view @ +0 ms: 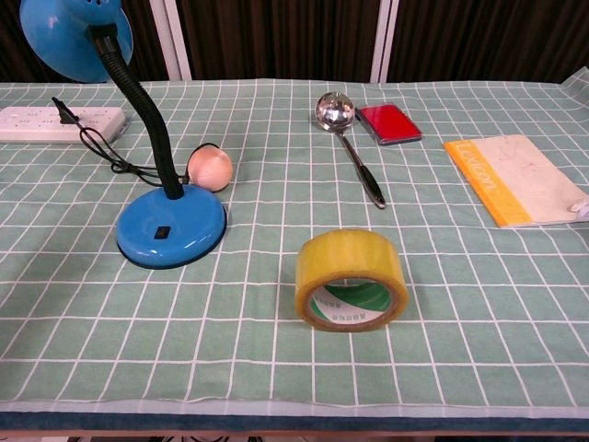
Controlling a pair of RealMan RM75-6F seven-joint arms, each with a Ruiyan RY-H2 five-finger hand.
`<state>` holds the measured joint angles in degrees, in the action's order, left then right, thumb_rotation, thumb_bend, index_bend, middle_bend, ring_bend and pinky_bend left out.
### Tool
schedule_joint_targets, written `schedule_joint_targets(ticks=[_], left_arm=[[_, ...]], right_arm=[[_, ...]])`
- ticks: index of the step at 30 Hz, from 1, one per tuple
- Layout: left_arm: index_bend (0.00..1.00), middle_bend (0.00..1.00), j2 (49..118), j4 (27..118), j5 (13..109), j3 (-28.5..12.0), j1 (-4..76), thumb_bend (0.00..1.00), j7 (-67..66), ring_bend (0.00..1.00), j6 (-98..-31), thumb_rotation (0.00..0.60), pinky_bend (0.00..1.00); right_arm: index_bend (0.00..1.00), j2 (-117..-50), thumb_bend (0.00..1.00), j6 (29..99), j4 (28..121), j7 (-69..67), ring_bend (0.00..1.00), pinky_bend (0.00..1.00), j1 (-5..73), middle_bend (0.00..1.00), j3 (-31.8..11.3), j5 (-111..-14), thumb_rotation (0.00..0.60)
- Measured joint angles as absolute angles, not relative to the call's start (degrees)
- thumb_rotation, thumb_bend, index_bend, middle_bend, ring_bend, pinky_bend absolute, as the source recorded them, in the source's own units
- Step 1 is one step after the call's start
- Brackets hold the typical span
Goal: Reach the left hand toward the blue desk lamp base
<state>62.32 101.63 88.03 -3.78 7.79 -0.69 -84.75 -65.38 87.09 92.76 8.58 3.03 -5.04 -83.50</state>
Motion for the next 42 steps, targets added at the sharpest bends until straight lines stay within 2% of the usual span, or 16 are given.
schedule_joint_targets(ticks=[3,5,14,18,27,42], left_arm=[[0.16,0.79,63.8,101.5,88.6,-3.7,9.0,0.83,-3.1,0.69,-83.4,0.6,0.78],[0.16,0.8,64.3,101.6,88.4,-3.7,10.3,0.84,-3.8,0.7,-80.8,0.6,0.78],[0.15,0.8,68.7,100.9,84.2,-4.1,18.9,0.82,-8.4,0.7,-65.2,0.6,0.78],[0.15,0.8,71.5,99.7,82.0,-4.3,21.9,0.81,-11.0,0.7,-61.0,0.6,0.78],[0.14,0.8,75.5,98.4,78.0,-3.9,25.1,0.81,-15.0,0.7,-56.2,0.6,0.78],[0.14,0.8,79.6,96.3,76.8,-2.0,26.5,0.8,-16.6,0.7,-55.3,0.6,0.78]], right_arm=[[0.19,-65.4,0.24,87.0,92.8,8.7,0.11,0.0,2.9,0.1,-4.9,-83.5,0.6],[0.19,-65.4,0.24,86.9,92.9,8.7,0.11,0.0,2.9,0.1,-4.9,-83.5,0.6],[0.19,-65.7,0.24,87.3,92.7,9.7,0.11,0.0,2.6,0.1,-4.8,-83.4,0.6],[0.19,-65.7,0.24,87.4,92.8,10.0,0.11,0.0,2.5,0.1,-4.8,-83.2,0.6],[0.19,-65.6,0.24,87.3,93.0,10.3,0.11,0.0,2.4,0.1,-5.0,-82.7,0.6],[0.19,-65.6,0.24,87.0,93.1,10.8,0.11,0.0,2.4,0.1,-5.1,-82.4,0.6]])
